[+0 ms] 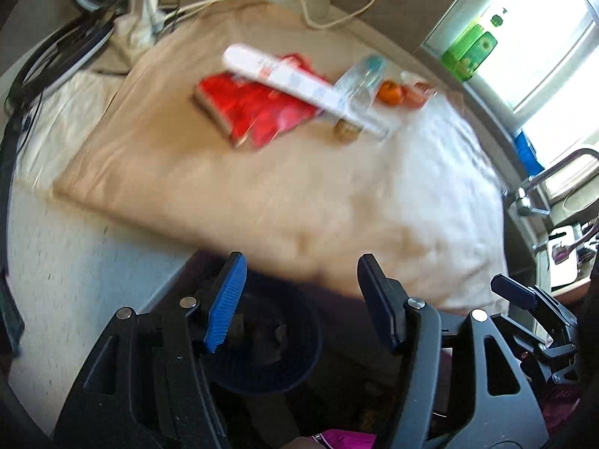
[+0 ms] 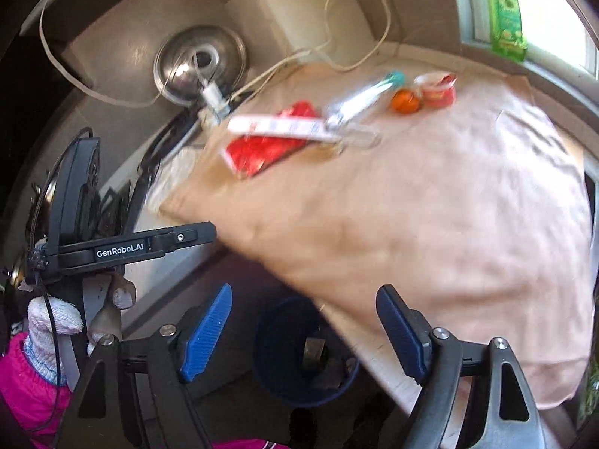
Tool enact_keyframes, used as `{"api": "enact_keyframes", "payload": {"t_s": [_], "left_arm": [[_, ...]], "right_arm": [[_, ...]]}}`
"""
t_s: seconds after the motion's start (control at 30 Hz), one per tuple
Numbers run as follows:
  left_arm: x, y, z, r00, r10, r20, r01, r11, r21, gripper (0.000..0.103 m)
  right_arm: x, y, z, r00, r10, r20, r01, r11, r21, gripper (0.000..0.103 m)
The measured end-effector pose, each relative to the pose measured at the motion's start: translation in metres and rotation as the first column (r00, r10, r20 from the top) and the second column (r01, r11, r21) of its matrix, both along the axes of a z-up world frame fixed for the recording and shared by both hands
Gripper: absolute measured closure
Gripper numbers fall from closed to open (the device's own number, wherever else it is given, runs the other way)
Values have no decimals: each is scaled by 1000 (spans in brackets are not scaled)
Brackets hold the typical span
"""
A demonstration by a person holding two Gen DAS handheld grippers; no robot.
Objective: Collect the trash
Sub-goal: 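Raise both open tools back toward the remaining trash on the towel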
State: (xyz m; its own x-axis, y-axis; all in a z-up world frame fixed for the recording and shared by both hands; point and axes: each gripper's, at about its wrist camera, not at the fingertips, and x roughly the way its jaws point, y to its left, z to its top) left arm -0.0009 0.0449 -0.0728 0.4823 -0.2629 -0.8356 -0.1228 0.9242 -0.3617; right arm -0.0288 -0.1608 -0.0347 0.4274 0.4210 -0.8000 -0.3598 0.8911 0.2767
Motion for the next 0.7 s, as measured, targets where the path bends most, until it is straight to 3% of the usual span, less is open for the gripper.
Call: {"api": "enact_keyframes", "payload": {"t_s": [0.23,0.7], "left_arm": [[46,-21,23,999,-7,40,8,1000,-19,37],[146,-60,39,998,-41,47,42,999,-13,36]], "right_arm": [[41,-36,24,998,-42,40,41,999,18,16],[143,-87,51,990,-106,95,103,994,29,15]]}}
